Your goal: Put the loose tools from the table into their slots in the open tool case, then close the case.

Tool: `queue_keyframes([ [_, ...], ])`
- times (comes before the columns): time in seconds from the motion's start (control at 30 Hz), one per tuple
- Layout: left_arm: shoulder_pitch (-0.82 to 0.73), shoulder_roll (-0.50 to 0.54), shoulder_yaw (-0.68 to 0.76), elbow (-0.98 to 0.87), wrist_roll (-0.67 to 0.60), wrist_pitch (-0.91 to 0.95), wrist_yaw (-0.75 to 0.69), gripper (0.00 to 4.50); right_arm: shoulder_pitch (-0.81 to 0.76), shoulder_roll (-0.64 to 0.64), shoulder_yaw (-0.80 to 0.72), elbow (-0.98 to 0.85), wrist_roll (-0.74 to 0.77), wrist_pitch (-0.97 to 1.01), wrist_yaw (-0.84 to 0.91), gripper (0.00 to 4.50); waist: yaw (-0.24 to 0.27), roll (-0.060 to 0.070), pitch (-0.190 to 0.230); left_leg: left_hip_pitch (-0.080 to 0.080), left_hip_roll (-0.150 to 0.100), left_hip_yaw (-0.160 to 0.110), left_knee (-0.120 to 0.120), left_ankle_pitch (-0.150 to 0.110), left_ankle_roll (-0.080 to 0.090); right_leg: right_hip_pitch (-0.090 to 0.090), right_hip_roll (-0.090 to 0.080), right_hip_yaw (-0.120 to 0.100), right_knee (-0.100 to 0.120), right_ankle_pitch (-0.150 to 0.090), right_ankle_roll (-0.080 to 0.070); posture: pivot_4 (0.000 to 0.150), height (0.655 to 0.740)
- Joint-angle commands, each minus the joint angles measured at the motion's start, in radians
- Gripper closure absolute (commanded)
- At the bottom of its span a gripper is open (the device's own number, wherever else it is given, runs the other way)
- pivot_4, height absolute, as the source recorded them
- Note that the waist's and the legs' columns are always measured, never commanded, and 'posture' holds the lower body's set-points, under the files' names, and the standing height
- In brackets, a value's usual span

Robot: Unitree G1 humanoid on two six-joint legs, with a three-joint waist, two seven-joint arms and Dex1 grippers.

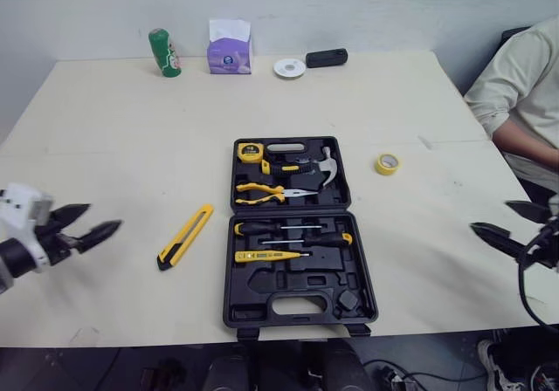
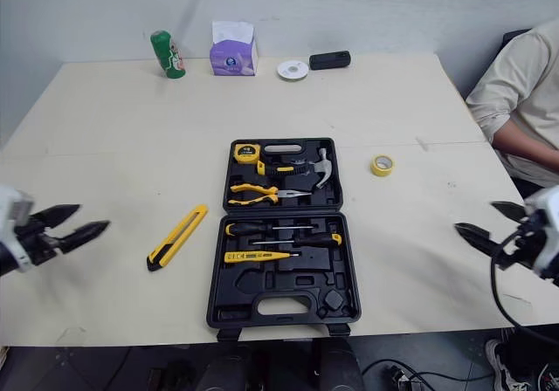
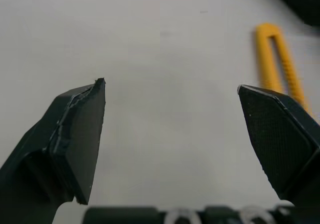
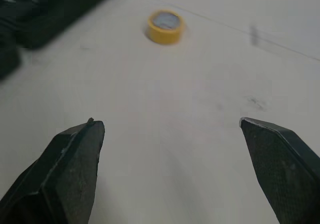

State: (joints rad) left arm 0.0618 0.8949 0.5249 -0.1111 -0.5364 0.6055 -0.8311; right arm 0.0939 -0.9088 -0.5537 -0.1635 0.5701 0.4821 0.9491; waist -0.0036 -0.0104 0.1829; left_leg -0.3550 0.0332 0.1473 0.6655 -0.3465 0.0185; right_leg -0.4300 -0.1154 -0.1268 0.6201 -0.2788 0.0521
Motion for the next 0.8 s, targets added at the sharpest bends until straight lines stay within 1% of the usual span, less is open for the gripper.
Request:
queue_keyframes([
  [0.03,0.038,-0.022,-0.004,-0.128,-0.028,0.061,0.036,0.05,-0.003,0.006,0.041,-0.182,0.091,0.081,-0.004,0.0,0.001,0.0,0.0,0.0,0.0,0.0,0.0,0.0,0.0,0.0,0.0,0.0,0.0,0.0,0.0,0.15,0.7316],
  [0.1,0.064,-0.061,-0.052,-0.23,-0.034,0.106,0.084,0.05,-0.028,0.001,0.115,-0.322,0.161,0.138,-0.006,0.0,0.0,0.0,0.0,0.0,0.0,0.0,0.0,0.0,0.0,0.0,0.0,0.0,0.0,0.0,0.0,0.15,0.7316],
  [0.13,0.069,-0.076,-0.074,-0.252,-0.026,0.116,0.1,0.05,-0.043,-0.004,0.139,-0.365,0.186,0.159,-0.008,0.0,0.001,0.0,0.0,0.0,0.0,0.0,0.0,0.0,0.0,0.0,0.0,0.0,0.0,0.0,0.0,0.15,0.7316],
  [0.3,0.028,-0.129,-0.162,-0.28,0.005,0.177,0.196,0.05,-0.152,-0.016,0.231,-0.488,0.31,0.239,-0.017,0.0,0.007,-0.002,0.001,0.0,0.0,-0.001,0.0,0.0,0.001,0.001,0.001,0.0,0.0,0.0,0.0,0.15,0.7316],
  [0.47,0.005,-0.131,-0.235,-0.239,0.082,0.151,0.236,0.05,-0.256,-0.019,0.32,-0.519,0.327,0.263,-0.015,0.0,0.01,-0.003,0.002,0.0,-0.001,-0.001,0.0,0.0,0.002,0.001,0.001,0.0,-0.001,0.0,0.0,0.15,0.7316],
  [0.6,-0.033,-0.164,-0.272,-0.21,0.084,0.145,0.236,0.05,-0.303,-0.017,0.36,-0.515,0.323,0.262,-0.003,0.0,0.018,-0.003,0.002,0.0,-0.001,0.0,0.0,0.0,0.002,0.001,0.001,0.0,-0.001,0.0,0.0,0.15,0.7316],
  [0.73,-0.057,-0.163,-0.34,-0.167,0.151,0.126,0.25,0.05,-0.344,-0.003,0.406,-0.509,0.31,0.256,-0.003,0.0,0.031,-0.002,0.001,0.0,-0.001,-0.001,0.001,0.001,0.002,0.001,0.001,0.0,-0.001,0.0,0.0,0.15,0.7316],
  [0.8,-0.06,-0.167,-0.346,-0.162,0.154,0.124,0.246,0.05,-0.354,0.001,0.427,-0.508,0.298,0.249,-0.003,0.0,0.033,-0.002,0.001,0.0,-0.001,-0.001,0.001,0.001,0.002,0.001,0.0,0.0,-0.001,0.0,0.0,0.15,0.7316],
])
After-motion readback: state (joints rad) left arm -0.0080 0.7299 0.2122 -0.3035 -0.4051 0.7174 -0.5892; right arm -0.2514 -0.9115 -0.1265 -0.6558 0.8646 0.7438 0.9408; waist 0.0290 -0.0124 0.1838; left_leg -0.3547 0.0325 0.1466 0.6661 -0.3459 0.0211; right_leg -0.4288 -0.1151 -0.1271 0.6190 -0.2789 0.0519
